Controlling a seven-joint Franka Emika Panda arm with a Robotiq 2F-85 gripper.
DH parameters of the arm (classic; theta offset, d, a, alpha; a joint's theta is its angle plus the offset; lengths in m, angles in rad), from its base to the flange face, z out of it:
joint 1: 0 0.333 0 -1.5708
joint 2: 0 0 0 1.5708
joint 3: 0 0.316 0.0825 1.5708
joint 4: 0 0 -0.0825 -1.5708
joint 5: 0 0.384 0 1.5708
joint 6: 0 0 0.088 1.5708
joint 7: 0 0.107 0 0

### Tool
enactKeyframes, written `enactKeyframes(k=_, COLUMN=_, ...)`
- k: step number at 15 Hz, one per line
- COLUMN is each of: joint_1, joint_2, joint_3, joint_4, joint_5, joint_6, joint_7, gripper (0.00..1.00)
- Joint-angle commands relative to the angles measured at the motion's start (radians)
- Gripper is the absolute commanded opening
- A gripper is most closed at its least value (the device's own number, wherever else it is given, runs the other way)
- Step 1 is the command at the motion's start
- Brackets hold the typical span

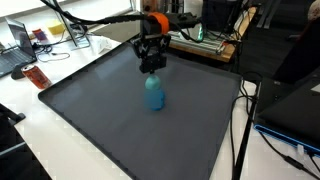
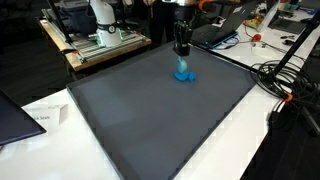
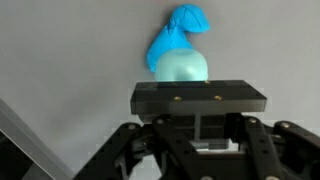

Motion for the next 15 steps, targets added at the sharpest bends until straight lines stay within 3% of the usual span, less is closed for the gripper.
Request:
enactKeyframes(k=1, joint_1=0.027, joint_2=-0.002, joint_3=-0.040, joint_4=0.004, joint_5=0.010, joint_6=0.009, joint_7=0.010, gripper=0.28)
enactKeyframes(k=15, joint_1=0.063, joint_2=0.065, joint_3=-0.072, joint_4=0.038, joint_5=0.011, joint_6=0.007, joint_7=-0.014, gripper=0.28)
